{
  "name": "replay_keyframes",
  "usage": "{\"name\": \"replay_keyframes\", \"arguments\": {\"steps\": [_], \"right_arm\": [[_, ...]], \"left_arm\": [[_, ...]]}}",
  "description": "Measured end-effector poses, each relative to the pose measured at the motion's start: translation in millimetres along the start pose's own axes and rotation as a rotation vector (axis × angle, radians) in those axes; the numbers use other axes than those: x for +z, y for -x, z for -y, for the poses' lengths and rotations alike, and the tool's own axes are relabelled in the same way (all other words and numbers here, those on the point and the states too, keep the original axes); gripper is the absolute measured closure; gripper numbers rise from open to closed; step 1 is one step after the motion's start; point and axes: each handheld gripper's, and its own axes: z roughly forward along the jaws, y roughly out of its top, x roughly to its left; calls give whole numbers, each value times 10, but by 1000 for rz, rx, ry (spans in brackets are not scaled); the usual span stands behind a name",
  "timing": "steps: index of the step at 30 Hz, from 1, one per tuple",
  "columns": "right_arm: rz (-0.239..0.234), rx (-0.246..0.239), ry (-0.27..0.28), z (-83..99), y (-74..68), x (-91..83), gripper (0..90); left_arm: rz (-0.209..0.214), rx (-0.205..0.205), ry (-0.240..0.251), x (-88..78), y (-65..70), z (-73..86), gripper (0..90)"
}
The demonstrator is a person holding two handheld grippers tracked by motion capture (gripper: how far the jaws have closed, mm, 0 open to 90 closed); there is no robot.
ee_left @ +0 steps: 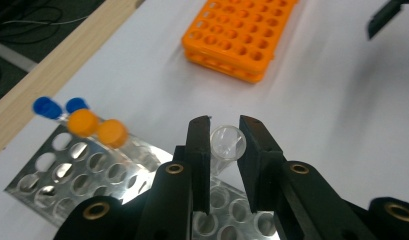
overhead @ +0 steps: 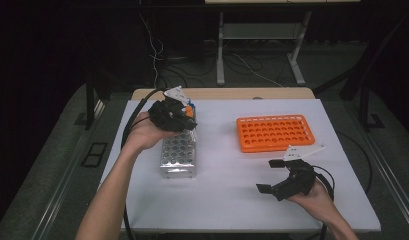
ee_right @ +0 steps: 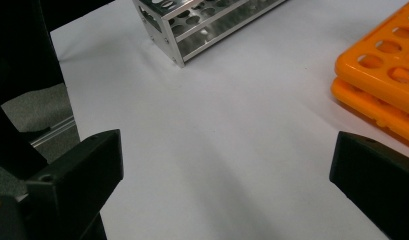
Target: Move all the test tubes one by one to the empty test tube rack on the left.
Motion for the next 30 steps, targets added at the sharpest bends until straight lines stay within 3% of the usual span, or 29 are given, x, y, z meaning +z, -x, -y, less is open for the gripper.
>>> {"name": "replay_keyframes", "arguments": {"steps": [12, 19, 25, 30], "right_arm": [[11, 26, 26, 101, -25, -86, 2], [26, 45, 66, 179, -49, -165, 2], [40, 76, 98, 265, -27, -230, 2], [51, 90, 125, 305, -23, -278, 2]], "left_arm": [[-63, -68, -20, 188, -207, 166, 742], [-46, -107, -37, 341, -261, 290, 736], [-7, -184, 29, 283, -194, 396, 570], [19, -206, 83, 162, -47, 578, 469]]}}
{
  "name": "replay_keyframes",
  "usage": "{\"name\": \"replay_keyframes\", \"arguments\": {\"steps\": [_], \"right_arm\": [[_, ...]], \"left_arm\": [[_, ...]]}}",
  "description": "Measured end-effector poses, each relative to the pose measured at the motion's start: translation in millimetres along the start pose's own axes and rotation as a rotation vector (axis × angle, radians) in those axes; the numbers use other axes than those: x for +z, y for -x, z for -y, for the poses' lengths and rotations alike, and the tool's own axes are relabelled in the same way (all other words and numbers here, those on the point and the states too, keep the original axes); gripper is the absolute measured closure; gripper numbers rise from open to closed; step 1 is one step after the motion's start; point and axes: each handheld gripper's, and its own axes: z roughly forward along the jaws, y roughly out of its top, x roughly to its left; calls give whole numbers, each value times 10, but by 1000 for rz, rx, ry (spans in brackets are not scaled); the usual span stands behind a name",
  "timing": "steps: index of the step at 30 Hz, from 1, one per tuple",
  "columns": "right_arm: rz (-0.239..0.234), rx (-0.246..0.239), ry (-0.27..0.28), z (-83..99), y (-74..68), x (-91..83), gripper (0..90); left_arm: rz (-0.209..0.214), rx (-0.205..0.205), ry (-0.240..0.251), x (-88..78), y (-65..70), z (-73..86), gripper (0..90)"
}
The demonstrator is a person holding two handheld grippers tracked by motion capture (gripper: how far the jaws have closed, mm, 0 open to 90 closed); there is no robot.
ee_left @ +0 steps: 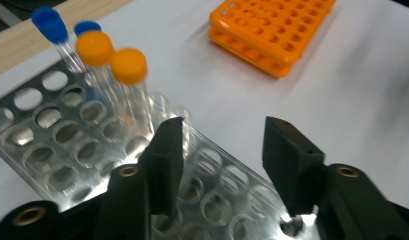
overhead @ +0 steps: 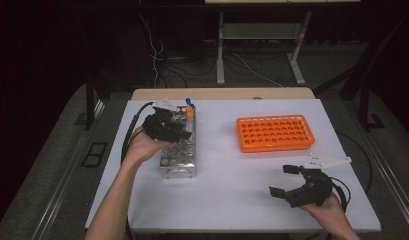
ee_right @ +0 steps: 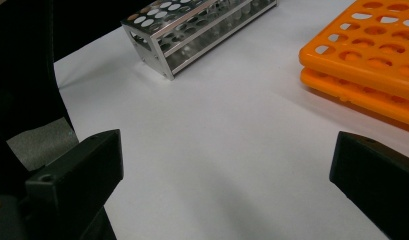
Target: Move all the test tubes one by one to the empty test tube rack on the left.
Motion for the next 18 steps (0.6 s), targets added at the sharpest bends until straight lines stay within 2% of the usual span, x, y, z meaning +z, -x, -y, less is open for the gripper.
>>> {"name": "replay_keyframes", "arguments": {"steps": [9, 18], "right_arm": [[13, 14, 14, 60, 3, -4, 2], [25, 21, 18, 108, 15, 13, 2]], "left_arm": [[31, -62, 120, -183, 197, 374, 268], [52, -95, 200, -255, 381, 712, 128]]}}
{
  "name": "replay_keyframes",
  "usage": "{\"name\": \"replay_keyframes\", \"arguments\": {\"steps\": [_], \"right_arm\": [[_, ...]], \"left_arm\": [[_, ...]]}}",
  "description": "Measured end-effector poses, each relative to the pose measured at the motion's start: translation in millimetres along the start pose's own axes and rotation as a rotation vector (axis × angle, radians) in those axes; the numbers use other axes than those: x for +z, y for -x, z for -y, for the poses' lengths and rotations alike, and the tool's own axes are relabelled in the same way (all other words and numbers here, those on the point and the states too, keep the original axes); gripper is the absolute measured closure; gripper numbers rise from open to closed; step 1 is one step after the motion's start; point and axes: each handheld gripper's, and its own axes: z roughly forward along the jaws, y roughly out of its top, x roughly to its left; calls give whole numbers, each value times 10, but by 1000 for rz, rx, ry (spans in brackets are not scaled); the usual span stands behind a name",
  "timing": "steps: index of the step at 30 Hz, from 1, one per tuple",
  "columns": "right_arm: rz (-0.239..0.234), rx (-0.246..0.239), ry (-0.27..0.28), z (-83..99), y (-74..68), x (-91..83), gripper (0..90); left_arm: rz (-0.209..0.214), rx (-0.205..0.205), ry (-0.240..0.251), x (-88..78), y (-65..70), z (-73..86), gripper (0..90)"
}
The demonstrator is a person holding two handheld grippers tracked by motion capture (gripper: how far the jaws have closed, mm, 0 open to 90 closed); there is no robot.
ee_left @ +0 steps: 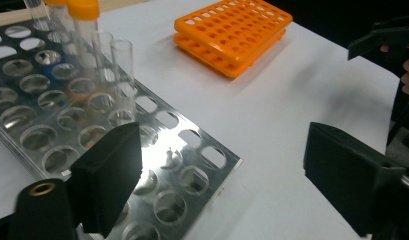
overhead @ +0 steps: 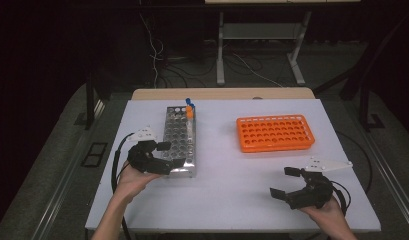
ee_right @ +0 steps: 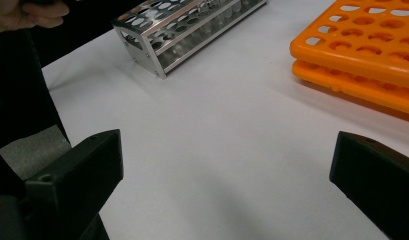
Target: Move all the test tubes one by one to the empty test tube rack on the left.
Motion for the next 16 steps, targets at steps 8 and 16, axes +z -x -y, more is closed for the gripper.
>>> {"name": "replay_keyframes", "arguments": {"steps": [8, 16], "right_arm": [[8, 9, 3, 43, 11, 17, 2], [15, 7, 2, 66, 19, 35, 2]], "left_arm": [[-4, -29, 28, -25, 136, 270, 5], [-1, -25, 56, -3, 232, 456, 0]]}}
